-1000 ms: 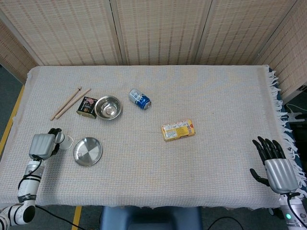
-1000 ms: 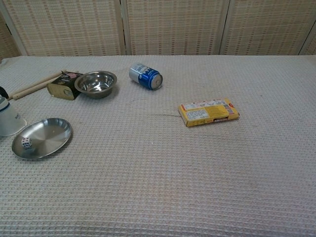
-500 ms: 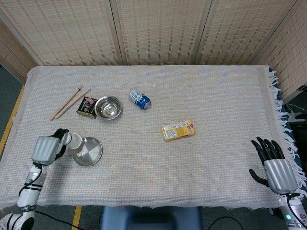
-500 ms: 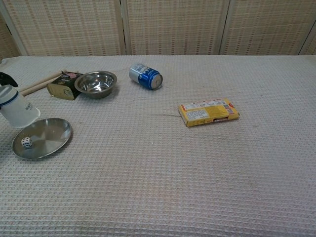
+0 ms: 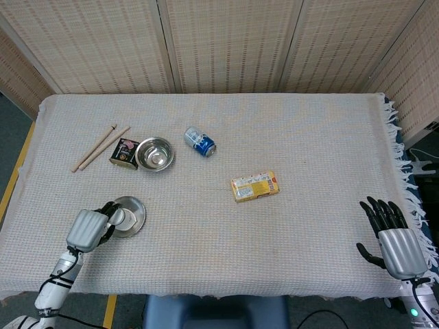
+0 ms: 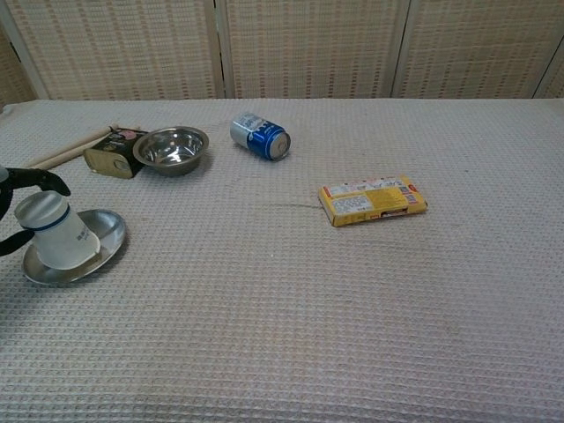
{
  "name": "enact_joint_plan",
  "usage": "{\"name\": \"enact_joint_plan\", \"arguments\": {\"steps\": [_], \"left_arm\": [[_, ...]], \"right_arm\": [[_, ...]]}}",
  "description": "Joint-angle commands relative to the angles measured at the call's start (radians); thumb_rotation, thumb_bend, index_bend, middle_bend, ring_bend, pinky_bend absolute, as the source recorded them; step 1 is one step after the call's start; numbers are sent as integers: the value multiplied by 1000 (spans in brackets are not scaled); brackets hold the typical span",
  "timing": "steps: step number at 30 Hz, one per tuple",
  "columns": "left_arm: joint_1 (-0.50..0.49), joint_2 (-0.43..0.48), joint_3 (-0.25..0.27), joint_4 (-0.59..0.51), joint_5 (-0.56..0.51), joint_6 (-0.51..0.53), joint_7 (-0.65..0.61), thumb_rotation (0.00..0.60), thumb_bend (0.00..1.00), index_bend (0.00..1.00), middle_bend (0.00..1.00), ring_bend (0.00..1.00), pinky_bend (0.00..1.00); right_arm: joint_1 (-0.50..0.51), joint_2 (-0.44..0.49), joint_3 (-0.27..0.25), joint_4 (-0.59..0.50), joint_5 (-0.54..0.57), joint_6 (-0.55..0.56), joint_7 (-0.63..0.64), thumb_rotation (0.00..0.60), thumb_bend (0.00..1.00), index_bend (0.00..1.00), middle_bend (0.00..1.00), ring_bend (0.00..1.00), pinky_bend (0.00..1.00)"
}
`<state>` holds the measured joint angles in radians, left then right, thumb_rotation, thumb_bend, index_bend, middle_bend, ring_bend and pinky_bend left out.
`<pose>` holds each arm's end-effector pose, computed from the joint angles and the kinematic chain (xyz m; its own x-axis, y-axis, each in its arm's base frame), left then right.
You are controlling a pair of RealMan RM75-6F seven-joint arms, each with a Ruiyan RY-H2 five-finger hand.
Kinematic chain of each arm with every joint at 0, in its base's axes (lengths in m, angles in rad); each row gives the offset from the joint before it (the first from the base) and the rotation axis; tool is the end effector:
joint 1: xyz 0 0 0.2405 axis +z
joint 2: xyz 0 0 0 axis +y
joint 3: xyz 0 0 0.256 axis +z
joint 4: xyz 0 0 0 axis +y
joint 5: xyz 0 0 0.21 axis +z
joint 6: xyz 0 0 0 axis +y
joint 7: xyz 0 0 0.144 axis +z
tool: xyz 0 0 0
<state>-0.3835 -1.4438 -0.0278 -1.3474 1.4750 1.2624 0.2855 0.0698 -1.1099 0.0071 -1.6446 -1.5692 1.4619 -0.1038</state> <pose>-0.2736 0.2649 0.0430 0.6218 0.0656 0.7804 0.7611 -0.2856 -0.5823 -0.3034 -0.1663 0.1464 0.4753 -0.0682 0.8772 -0.8793 -0.0710 0.4709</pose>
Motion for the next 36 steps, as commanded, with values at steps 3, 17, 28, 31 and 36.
{"name": "enact_joint_plan", "arguments": {"steps": [3,17,28,31,36], "left_arm": [[2,-9,-11,16,-8,9,12,600,490,421,535,626,854],[2,-10,-16,40,-21,-8,-5,600,506,454,571,626,854],[-42,-58,-23,131,41,-10,-127,600,525,537,655,627,850],[-51,-65,-24,140,44,-19,-142,600,525,537,655,627,850],[-53,-78,-25,159,55,1,-141,600,525,537,654,627,850]], "right_arm": [[0,-2,1,0,2,-1,-4,558,173,0,0,0,0],[3,-7,1,1,7,-9,-12,557,172,0,0,0,0],[3,-7,2,2,8,-7,-10,557,173,0,0,0,0],[2,-8,3,2,9,-4,-10,558,173,0,0,0,0],[5,-9,1,4,11,-14,-13,557,173,0,0,0,0]]}}
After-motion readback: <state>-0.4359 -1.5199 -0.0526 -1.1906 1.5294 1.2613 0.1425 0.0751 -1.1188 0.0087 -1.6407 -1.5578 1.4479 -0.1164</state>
